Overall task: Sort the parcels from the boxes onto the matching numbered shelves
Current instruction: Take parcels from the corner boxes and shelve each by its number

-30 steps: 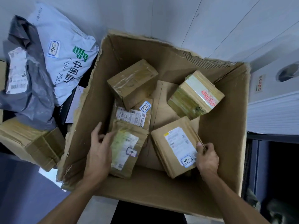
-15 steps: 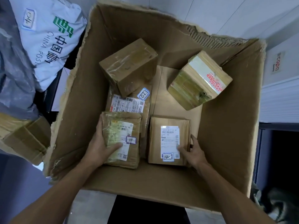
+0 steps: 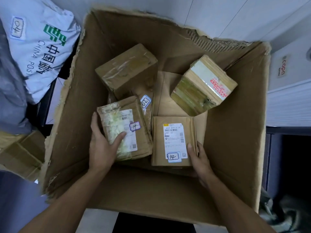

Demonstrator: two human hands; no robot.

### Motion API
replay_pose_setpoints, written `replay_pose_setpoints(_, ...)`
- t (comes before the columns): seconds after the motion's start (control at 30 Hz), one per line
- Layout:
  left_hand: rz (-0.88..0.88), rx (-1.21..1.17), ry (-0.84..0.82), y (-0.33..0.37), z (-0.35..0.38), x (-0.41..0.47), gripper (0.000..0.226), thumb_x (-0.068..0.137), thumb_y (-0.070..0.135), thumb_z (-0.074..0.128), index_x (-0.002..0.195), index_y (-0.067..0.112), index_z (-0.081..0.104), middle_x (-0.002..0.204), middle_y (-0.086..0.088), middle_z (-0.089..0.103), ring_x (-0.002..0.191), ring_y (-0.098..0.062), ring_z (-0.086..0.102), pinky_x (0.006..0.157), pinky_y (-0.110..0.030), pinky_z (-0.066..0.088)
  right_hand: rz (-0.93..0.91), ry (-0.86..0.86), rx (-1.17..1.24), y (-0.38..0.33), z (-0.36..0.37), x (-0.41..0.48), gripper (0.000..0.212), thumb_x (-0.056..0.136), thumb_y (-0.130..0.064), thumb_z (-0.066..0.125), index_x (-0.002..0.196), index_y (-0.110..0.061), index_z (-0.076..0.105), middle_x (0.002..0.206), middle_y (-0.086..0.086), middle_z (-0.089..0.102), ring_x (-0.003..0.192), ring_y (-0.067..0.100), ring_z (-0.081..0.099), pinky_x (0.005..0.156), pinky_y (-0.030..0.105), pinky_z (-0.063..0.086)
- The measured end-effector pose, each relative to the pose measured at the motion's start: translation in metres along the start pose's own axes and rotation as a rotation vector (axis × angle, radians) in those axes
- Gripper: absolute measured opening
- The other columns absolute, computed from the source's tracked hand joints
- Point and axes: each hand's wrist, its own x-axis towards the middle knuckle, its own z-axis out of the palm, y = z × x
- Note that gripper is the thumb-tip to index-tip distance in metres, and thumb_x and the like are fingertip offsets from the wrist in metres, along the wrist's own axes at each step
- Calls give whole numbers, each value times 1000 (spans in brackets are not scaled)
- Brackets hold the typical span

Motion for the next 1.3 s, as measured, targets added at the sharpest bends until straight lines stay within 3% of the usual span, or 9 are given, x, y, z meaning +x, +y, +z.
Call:
replay_pose_setpoints(0.1,90,42,-76,-7,0,-4,99,73,57,75,154,38,20,156,3,36,140,-16,37,111,-42,37,-50,58,-29,3,0,4,57,93,-63,52,145,-40,43,132,-4,62,118,19,60,105,47,48)
replay_pose_setpoints(0.17,97,71,-226,-13,0,-9,123,59,68,82,156,44,10,162,3,20,146,-12,23,115,-38,27,-49,54,-47,4,-2,5,55,95,-63,48,146,-41,43,133,-3,62,120,21,58,107,47,46)
replay_pose_setpoints(0.27,139,130,-354,-23,0,-12,146,43,66,90,153,53,-6,164,3,0,152,-21,9,120,-49,23,-51,53,-74,5,-5,5,54,97,-59,49,147,-40,43,135,-4,61,124,21,56,110,45,44)
replay_pose_setpoints(0.4,216,191,-313,-27,0,-6,137,62,22,94,155,49,-3,164,1,4,151,-23,14,118,-53,30,-109,37,-135,-4,-6,-1,58,99,-53,51,152,-46,31,135,-10,58,127,19,53,112,36,40)
replay_pose_setpoints(0.5,235,208,-282,-28,-2,-7,128,66,16,91,158,41,6,164,0,6,152,-17,12,120,-40,25,-154,32,-221,-12,-8,-8,59,104,-45,44,156,-48,18,145,-4,53,132,28,49,113,36,33)
replay_pose_setpoints(0.67,276,193,-307,-18,-5,-12,121,72,22,87,158,39,5,165,6,2,152,-14,10,120,-35,23,-268,11,-266,-16,-6,-18,54,106,-40,40,154,-52,17,156,-10,40,140,25,42,120,38,29)
replay_pose_setpoints(0.83,301,198,-351,5,-18,-19,119,74,23,86,159,33,4,167,4,-4,153,-12,3,123,-38,21,-352,31,-321,-25,-7,-39,45,108,-29,36,152,-41,35,154,-15,41,143,16,38,110,19,24)
replay_pose_setpoints(1.07,328,192,-337,45,-66,-52,123,68,36,90,160,28,8,167,2,1,152,-9,6,121,-27,17,-400,55,-290,-52,-30,-101,46,102,-49,43,148,-49,38,149,-9,50,137,17,47,115,41,38)
replay_pose_setpoints(1.3,432,227,-292,107,-124,-78,120,72,36,88,160,26,7,167,0,1,150,-10,9,115,-24,17,-516,87,-311,-116,-58,-172,51,100,-44,53,150,-40,40,150,-6,50,136,18,49,115,38,37)
